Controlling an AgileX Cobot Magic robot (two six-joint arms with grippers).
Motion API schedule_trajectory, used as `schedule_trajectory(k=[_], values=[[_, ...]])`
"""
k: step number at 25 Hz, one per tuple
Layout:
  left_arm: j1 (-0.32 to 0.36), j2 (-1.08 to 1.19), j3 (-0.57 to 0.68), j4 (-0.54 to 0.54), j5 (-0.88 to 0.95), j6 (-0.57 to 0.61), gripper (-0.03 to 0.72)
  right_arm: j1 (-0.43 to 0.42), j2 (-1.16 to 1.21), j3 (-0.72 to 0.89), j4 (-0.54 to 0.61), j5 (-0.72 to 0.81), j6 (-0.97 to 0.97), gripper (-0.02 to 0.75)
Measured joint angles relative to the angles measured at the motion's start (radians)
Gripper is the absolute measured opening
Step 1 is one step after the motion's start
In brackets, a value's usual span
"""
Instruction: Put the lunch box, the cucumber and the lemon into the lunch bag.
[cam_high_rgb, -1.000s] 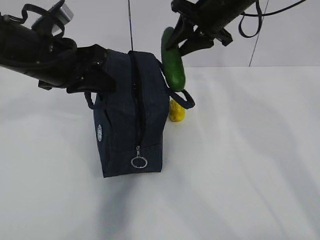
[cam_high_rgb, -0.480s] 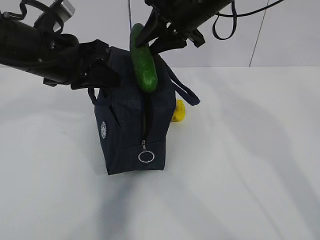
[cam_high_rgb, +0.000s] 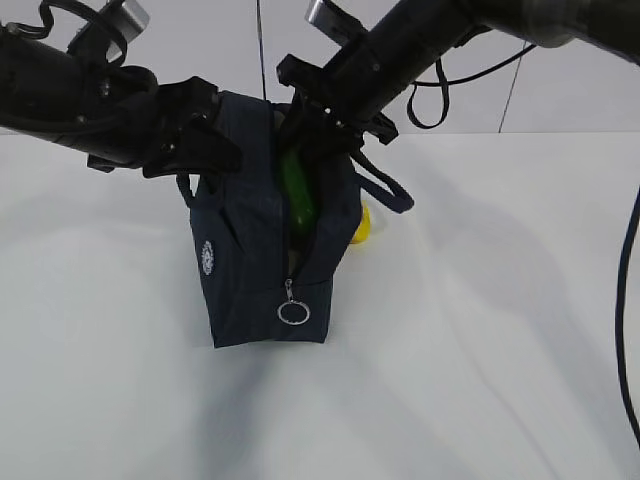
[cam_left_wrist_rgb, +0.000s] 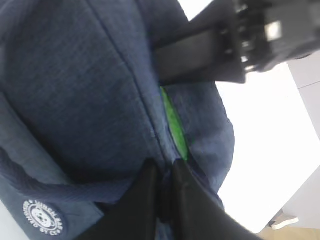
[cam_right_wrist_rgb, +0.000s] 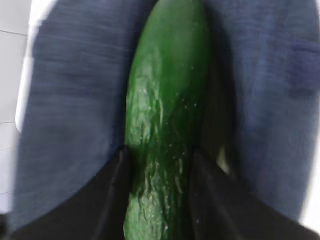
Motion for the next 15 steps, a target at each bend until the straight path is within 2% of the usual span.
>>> schedule_trajectory(k=[7,9,12,15], values=[[0.000,0.000,0.000,-0.002,-0.001,0.000,0.017,0.000,0.008,0.000,0.008,0.000,-0.008,0.281],[0.000,0.000,0.000,-0.002,-0.002,0.000,0.017,0.000,0.008,0.000,0.028,0.000,-0.028,0.305],[0.000,0.000,0.000,0.004,-0.009,0.002,0.017,0.000,0.008,0.000,0.063,0.000,-0.047,0.384],[0.000,0.000,0.000,0.029,-0.019,0.002,0.017,0.000,0.008,0.000,0.075,0.000,-0.054,0.417]])
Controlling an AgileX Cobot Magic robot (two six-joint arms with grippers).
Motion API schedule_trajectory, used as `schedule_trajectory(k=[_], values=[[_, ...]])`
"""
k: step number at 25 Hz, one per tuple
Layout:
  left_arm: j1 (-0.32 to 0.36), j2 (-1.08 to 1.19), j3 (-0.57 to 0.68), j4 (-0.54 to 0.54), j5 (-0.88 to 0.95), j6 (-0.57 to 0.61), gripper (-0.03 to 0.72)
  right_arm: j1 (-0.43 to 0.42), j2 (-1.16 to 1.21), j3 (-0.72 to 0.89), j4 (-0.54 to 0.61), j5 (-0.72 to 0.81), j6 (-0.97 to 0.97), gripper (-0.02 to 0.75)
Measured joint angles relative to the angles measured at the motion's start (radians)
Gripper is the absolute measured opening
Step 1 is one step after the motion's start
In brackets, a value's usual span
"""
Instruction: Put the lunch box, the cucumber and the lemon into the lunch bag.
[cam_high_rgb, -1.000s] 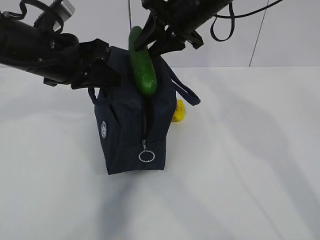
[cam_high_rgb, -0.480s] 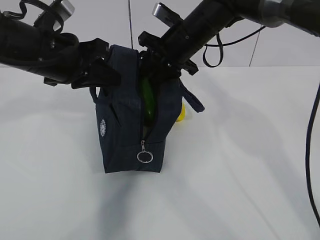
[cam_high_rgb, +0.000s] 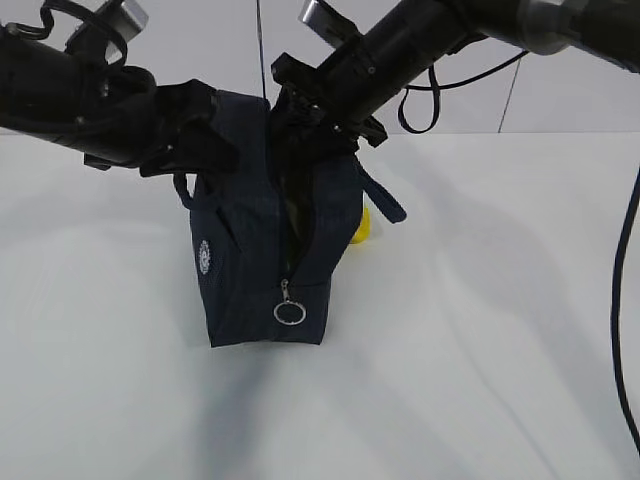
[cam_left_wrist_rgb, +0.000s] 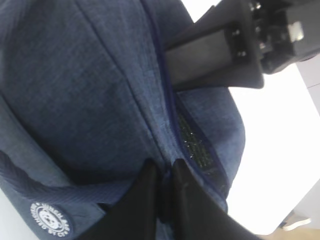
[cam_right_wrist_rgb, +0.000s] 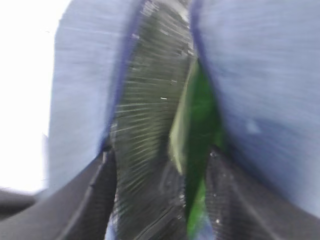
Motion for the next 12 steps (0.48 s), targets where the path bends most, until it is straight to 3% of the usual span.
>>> schedule_trajectory(k=[12], values=[[0.007,0.000,0.000,0.165,-0.008,0.000,0.017,0.000,-0.069,0.000,0.001,-0.002,-0.006,0.425]])
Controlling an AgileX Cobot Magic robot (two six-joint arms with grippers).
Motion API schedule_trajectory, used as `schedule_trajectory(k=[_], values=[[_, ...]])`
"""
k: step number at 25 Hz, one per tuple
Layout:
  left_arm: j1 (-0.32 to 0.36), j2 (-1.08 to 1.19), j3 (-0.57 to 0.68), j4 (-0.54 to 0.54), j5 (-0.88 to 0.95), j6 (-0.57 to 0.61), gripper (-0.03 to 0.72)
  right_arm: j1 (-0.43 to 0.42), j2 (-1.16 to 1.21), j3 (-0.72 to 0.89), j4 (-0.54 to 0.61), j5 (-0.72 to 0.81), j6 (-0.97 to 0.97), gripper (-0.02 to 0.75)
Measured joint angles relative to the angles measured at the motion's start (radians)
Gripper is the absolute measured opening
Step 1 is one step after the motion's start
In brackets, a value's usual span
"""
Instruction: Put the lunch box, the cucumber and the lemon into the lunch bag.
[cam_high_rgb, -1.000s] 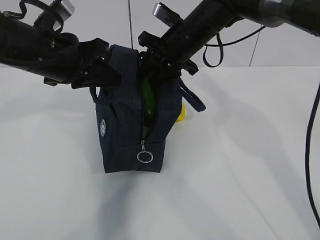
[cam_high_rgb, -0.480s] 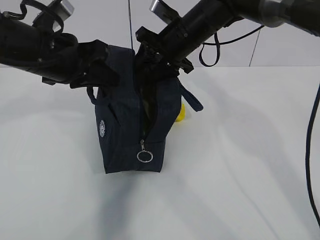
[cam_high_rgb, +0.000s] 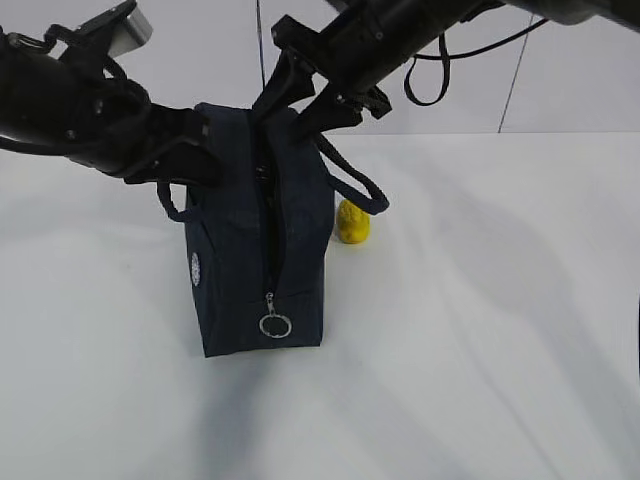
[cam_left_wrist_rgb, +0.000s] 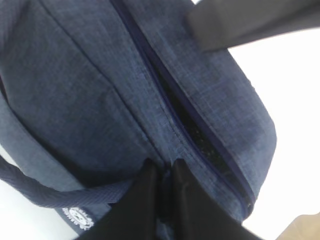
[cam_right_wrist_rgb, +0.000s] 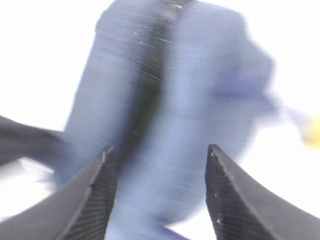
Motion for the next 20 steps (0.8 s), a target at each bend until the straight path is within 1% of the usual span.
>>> schedule_trajectory(k=[4,8,10,12,17,20], values=[[0.054,0.000,0.000,0.006,0.013,0.000,0.017,0.000,-0.042,-0.002,-0.070,0.000,0.000,0.425],[0.132,-0.011,0.000,0.011,0.055,0.000,0.017,0.000,-0.074,-0.004,-0.220,0.002,0.000,0.425],[0.158,-0.018,0.000,0.013,0.074,0.000,0.017,0.000,-0.079,-0.004,-0.292,0.004,0.012,0.425],[0.173,-0.020,0.000,0.018,0.090,0.000,0.017,0.000,-0.079,-0.004,-0.360,0.006,0.027,0.425],[0.175,-0.021,0.000,0.029,0.113,0.000,0.017,0.000,-0.079,-0.004,-0.523,0.010,0.120,0.425],[0.175,-0.021,0.000,0.039,0.113,0.000,0.017,0.000,-0.079,-0.004,-0.571,0.012,0.158,0.425]])
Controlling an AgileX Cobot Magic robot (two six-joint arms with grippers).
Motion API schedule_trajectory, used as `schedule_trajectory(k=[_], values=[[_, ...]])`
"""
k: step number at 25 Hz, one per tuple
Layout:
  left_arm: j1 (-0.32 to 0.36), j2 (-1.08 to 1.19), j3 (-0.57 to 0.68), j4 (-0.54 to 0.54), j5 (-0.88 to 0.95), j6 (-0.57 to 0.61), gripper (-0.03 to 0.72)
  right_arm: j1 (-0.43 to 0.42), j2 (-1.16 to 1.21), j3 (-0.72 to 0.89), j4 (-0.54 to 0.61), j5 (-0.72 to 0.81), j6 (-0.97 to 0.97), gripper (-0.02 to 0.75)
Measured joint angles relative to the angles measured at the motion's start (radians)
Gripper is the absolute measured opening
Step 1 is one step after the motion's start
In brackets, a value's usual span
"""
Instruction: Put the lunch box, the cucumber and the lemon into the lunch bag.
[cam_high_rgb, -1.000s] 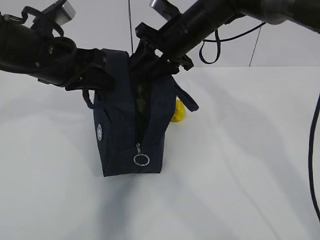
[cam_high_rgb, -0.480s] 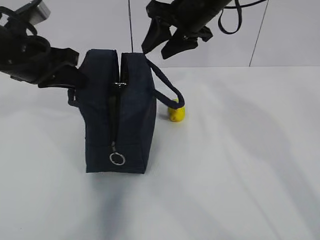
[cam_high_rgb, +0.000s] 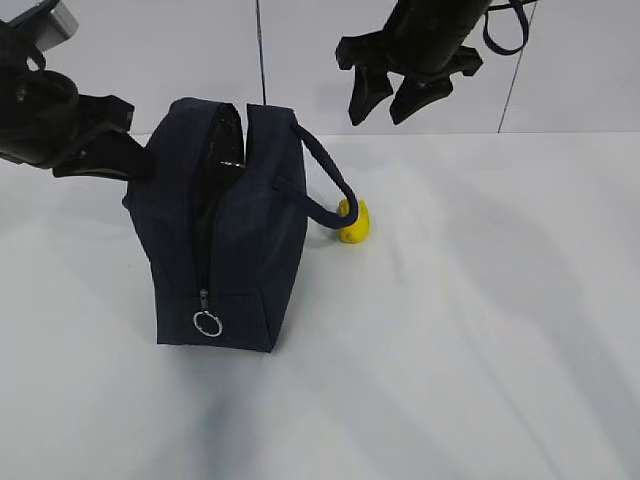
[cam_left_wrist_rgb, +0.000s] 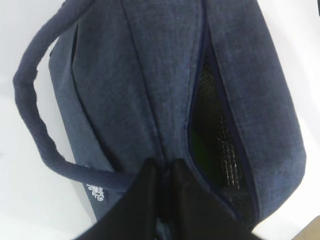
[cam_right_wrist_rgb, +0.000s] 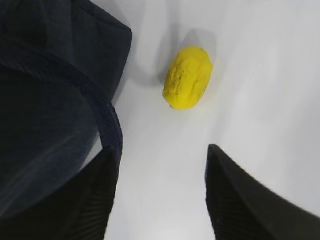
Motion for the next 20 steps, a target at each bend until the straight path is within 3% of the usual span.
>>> schedule_trajectory(k=[9,20], values=[[0.059,-0.021,0.000,-0.029,-0.012,0.000,0.017,0.000,0.000,0.094,-0.004,-0.004,0.057,0.425],[0.063,-0.022,0.000,-0.040,0.017,0.003,0.017,0.000,0.109,0.101,0.016,-0.082,0.095,0.425]])
